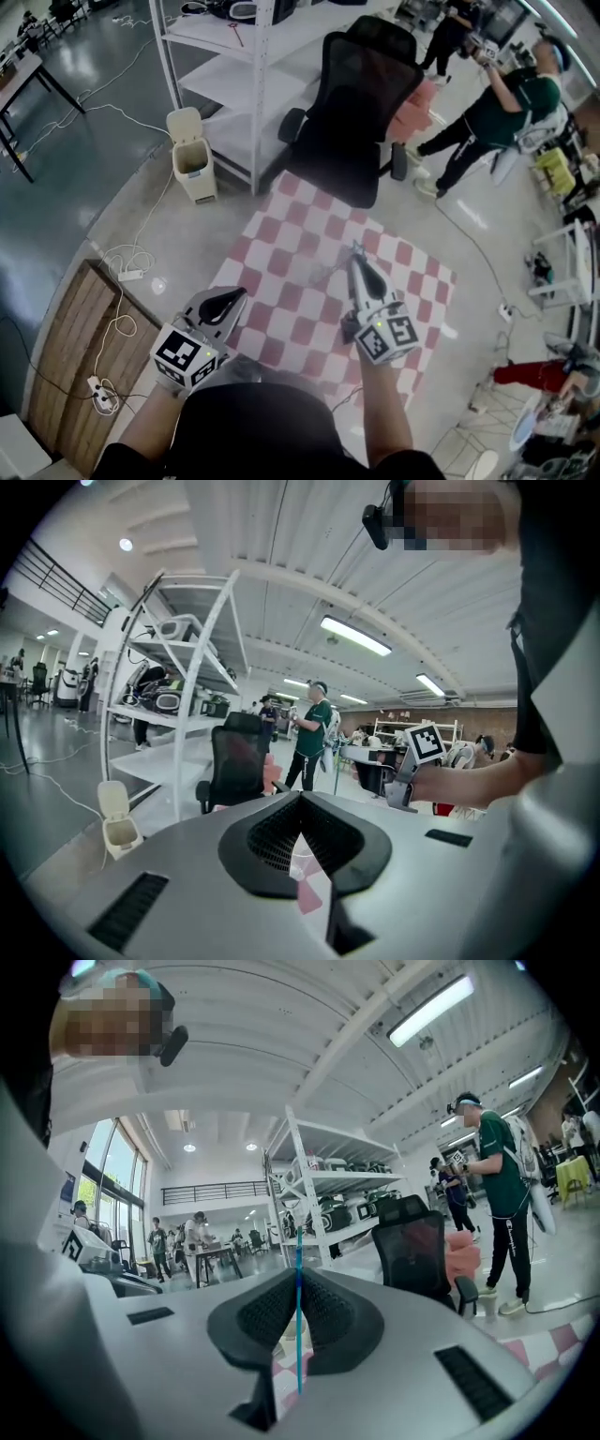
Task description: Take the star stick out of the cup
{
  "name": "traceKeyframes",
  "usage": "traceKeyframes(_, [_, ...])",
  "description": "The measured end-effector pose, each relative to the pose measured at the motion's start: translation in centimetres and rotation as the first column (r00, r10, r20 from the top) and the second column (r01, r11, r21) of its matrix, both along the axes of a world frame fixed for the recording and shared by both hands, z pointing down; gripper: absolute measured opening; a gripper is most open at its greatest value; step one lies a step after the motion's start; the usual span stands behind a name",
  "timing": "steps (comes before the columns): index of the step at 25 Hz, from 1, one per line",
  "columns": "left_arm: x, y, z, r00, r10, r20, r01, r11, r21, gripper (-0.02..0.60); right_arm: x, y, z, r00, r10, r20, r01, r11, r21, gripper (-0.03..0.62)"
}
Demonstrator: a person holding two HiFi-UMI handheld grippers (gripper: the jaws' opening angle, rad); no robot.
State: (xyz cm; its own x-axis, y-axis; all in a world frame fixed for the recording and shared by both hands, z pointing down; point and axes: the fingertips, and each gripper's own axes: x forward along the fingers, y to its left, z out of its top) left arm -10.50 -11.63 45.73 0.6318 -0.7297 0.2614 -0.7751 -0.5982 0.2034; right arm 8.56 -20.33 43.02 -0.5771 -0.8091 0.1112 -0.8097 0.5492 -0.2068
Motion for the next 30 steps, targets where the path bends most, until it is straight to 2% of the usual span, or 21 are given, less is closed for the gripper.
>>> traceKeyframes(7, [2.6,-0.4,-1.9,0.993,0.104,-0.049,-0.102,0.994,0.04,0.04,2.7,4.9,-3.1,0.995,0.102,0.004,-0.102,0.994,0.035,0.028])
traceKeyframes(14, [5.8,0.1,-3.4,0.977,0.204,-0.066,-0.199,0.978,0.064,0.04,5.9,9.6,-4.4,0.98,0.195,-0.028,-0.193,0.98,0.046,0.028])
traceKeyframes(22, [8.6,0.5,-4.2,0.964,0.258,-0.072,-0.252,0.964,0.081,0.04,10.0,13.2,-4.4,0.955,0.294,-0.035,-0.292,0.955,0.054,0.028])
traceKeyframes(30, [11.5,0.1,-3.9,0.951,0.302,-0.071,-0.297,0.952,0.073,0.04,12.6,14.9,-4.0,0.935,0.354,-0.019,-0.353,0.934,0.049,0.028])
